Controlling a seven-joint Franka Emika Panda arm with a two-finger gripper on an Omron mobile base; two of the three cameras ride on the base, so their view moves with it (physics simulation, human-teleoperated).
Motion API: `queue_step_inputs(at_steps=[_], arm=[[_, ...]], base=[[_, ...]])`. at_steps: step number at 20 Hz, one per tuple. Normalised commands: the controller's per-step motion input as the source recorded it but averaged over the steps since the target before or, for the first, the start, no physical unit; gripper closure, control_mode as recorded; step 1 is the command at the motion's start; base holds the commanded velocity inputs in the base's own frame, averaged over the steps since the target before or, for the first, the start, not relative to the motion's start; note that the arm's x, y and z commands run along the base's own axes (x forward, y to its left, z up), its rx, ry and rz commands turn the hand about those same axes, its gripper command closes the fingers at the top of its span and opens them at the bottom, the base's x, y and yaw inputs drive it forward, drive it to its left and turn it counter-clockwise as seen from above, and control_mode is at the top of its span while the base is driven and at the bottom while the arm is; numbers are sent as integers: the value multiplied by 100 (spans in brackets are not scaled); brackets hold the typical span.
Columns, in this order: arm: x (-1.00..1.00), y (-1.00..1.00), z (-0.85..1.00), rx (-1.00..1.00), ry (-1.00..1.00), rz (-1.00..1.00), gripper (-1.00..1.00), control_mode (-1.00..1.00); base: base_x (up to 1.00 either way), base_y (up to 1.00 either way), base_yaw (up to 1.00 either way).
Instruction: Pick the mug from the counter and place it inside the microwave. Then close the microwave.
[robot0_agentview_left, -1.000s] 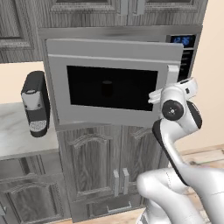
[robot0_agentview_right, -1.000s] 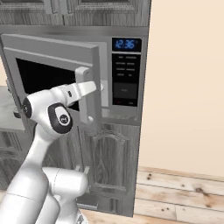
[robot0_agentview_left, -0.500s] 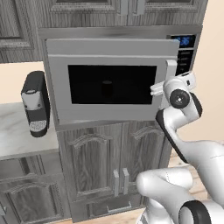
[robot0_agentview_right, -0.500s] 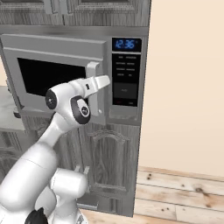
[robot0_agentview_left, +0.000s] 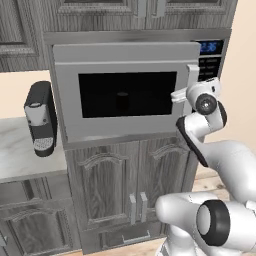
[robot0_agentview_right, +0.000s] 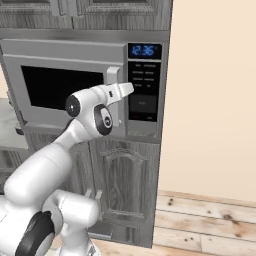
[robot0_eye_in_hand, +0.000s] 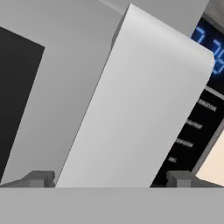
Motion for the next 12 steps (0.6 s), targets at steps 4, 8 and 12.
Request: queue_step_inputs(at_steps=[4, 8, 12], arm=[[34, -13, 0, 0, 11, 0, -100, -100], [41, -12, 0, 0, 12, 0, -100, -100], [41, -10, 4, 0, 13, 0, -100, -100]], base=[[0, 0, 0], [0, 0, 0], [0, 0, 0]])
